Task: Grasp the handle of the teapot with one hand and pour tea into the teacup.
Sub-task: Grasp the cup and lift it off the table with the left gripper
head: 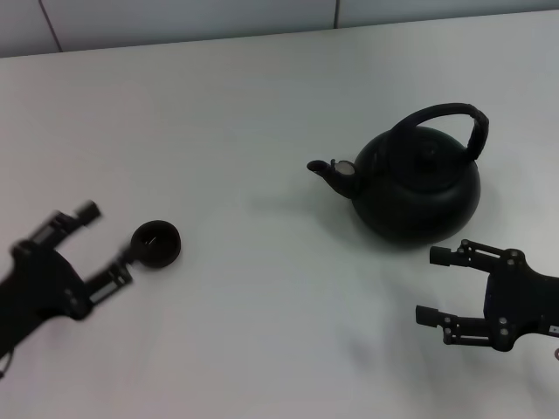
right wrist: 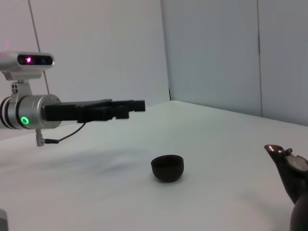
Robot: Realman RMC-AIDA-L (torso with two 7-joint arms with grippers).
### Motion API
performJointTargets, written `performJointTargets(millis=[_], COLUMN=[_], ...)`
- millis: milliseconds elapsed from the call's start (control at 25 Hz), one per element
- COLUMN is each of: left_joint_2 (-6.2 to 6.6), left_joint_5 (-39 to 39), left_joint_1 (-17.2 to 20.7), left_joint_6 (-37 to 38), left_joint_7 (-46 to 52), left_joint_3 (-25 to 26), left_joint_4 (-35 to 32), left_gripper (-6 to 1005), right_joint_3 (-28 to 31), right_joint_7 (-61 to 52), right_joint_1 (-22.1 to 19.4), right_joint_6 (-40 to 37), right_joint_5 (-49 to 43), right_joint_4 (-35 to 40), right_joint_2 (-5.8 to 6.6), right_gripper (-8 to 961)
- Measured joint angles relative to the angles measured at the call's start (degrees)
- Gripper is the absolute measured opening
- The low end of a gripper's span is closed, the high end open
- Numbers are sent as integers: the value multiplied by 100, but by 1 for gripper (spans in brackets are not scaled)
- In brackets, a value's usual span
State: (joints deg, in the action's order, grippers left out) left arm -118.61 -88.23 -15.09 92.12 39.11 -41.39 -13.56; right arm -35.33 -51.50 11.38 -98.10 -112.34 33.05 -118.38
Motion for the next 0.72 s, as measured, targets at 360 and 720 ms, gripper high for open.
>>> performJointTargets(millis=[360, 720], left_joint_2=[-10, -4], left_joint_5=[48, -89], left_joint_1=[-58, -112], left_joint_6=[9, -654], left_joint_7=[-185, -719], left_joint_3=[370, 9], left_joint_4=[176, 232], left_gripper=[798, 797], right_joint_3=[9, 9], right_joint_7=[0, 0], right_joint_1=[54, 81], right_joint_6=[-3, 0], right_joint_5=[30, 32], right_joint_4=[9, 17], right_joint_2=[0, 1], right_gripper=[817, 817])
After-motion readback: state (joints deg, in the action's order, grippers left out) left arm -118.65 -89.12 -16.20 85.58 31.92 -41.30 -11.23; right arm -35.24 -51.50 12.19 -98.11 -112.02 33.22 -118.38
